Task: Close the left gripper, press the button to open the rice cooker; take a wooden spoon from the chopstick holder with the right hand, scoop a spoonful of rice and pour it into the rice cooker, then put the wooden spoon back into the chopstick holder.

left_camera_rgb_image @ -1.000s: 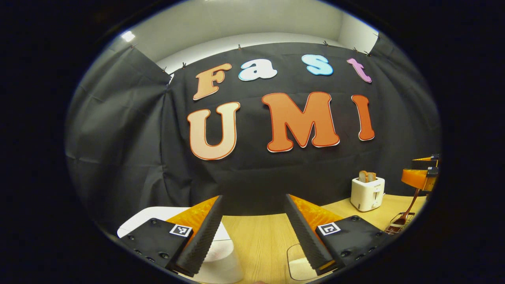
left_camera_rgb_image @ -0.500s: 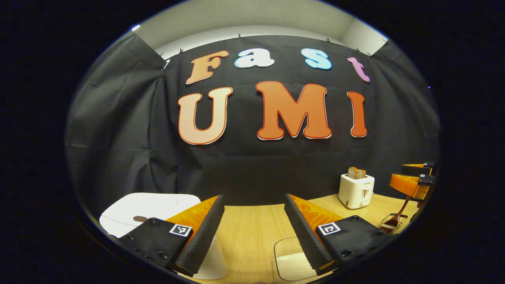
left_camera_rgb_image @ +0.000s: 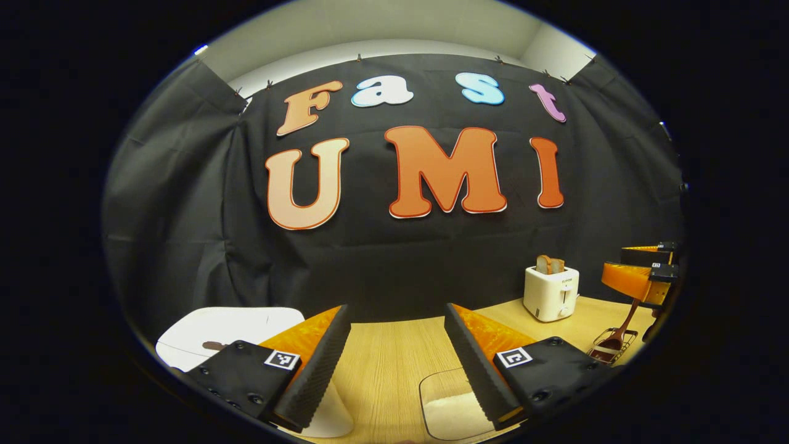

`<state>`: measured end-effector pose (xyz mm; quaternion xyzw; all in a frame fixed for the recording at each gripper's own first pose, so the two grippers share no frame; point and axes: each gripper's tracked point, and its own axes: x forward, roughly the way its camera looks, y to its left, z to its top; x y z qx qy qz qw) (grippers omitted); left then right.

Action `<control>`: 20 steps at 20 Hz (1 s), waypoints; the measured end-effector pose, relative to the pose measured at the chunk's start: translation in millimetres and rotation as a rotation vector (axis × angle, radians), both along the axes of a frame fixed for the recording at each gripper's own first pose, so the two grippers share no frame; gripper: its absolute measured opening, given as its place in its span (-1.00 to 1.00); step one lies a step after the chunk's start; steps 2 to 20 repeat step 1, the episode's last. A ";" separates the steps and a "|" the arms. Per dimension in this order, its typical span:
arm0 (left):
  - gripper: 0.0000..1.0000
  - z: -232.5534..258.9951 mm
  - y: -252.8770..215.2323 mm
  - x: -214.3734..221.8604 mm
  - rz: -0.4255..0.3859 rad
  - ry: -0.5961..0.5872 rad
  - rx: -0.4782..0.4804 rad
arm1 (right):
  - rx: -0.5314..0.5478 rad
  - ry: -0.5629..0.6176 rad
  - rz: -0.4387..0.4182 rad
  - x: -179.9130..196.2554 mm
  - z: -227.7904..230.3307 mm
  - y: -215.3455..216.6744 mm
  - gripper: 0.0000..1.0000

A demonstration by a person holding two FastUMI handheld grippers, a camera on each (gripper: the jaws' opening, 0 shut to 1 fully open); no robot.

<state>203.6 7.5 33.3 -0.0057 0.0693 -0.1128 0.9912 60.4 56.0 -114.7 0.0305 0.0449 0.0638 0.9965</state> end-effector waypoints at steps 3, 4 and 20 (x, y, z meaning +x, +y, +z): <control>0.99 0.8 -1.6 -0.6 -0.003 -0.001 0.003 | 0.000 -0.002 0.000 0.1 0.0 -0.6 0.91; 0.99 0.8 -1.6 -0.6 -0.003 -0.001 0.003 | 0.000 -0.002 0.000 0.1 0.0 -0.6 0.91; 0.99 0.8 -1.6 -0.6 -0.003 -0.001 0.003 | 0.000 -0.002 0.000 0.1 0.0 -0.6 0.91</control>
